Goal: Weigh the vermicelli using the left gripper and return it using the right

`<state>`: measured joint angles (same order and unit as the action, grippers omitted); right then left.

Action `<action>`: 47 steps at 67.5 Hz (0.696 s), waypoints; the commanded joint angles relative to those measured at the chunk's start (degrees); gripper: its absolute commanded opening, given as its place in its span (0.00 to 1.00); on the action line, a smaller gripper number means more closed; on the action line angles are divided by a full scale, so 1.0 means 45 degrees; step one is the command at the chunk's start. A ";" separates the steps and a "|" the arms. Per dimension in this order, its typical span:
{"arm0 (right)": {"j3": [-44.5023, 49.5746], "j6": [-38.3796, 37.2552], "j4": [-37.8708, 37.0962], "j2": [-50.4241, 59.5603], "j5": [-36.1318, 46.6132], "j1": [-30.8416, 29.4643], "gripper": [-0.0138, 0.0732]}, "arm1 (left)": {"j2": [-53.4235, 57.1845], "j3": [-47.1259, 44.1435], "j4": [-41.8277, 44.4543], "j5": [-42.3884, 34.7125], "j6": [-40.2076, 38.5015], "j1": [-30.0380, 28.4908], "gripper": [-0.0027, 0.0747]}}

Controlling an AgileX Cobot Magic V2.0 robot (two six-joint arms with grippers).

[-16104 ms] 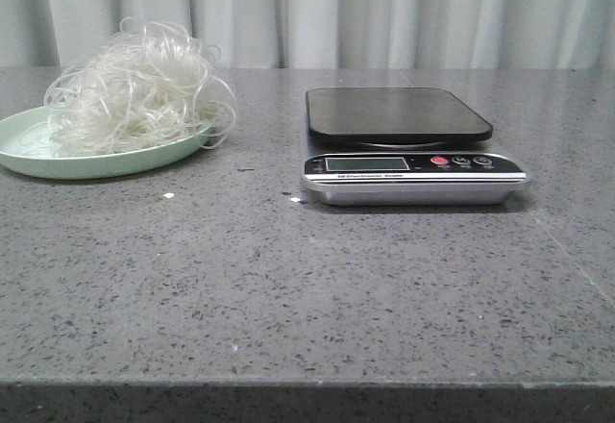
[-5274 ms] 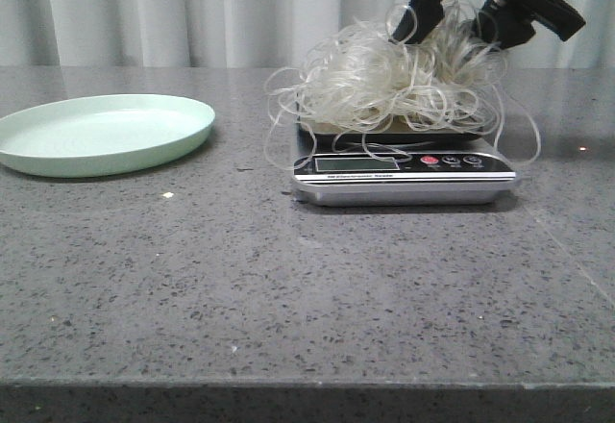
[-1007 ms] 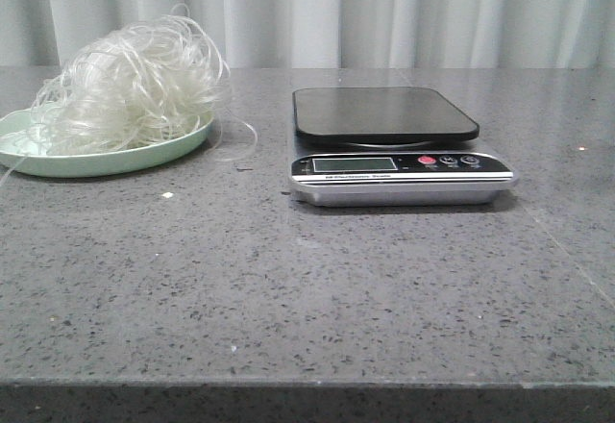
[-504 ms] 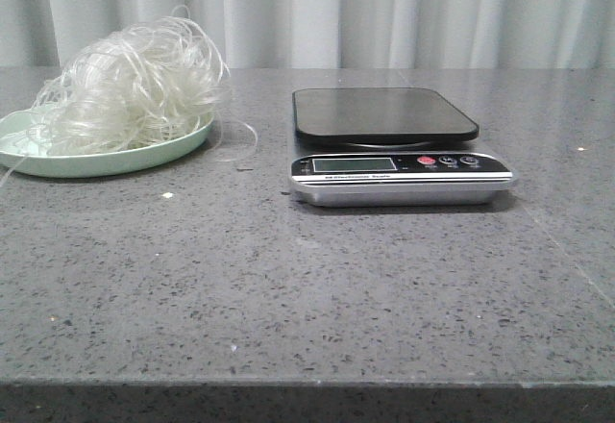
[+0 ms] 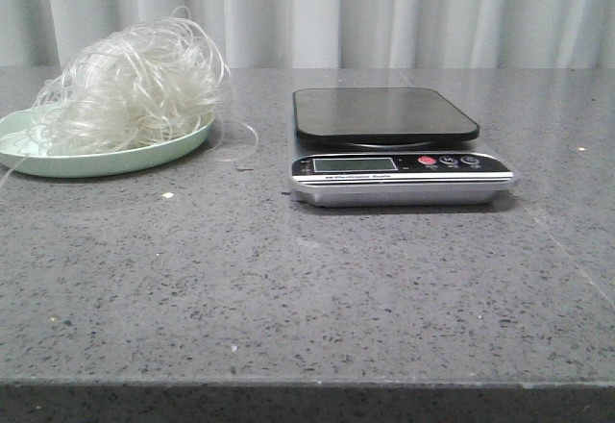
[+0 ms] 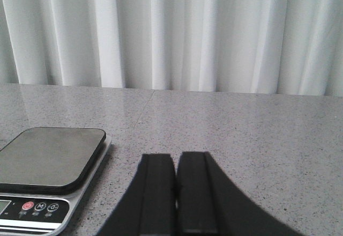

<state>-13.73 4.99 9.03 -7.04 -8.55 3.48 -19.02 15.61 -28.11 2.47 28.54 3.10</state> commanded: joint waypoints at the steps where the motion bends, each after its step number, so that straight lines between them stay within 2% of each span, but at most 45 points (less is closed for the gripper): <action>1: -0.0313 0.0083 -0.0131 -0.0109 0.0981 -0.0087 0.33 | -0.0071 0.0344 -0.0124 -0.0912 -0.0098 -0.0052 0.21; 39: -0.0313 0.0083 -0.0131 -0.0109 0.0981 -0.0087 0.33 | -0.0071 0.0344 -0.0098 -0.0912 -0.0098 -0.0052 0.21; 47: -0.0313 0.0083 -0.0131 -0.0109 0.0981 -0.0087 0.33 | -0.0030 0.0344 0.1981 -0.0838 -0.0098 -0.0052 0.21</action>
<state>-13.73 4.99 8.88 -7.04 -8.55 3.48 -19.02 15.61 -25.41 2.37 28.54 3.10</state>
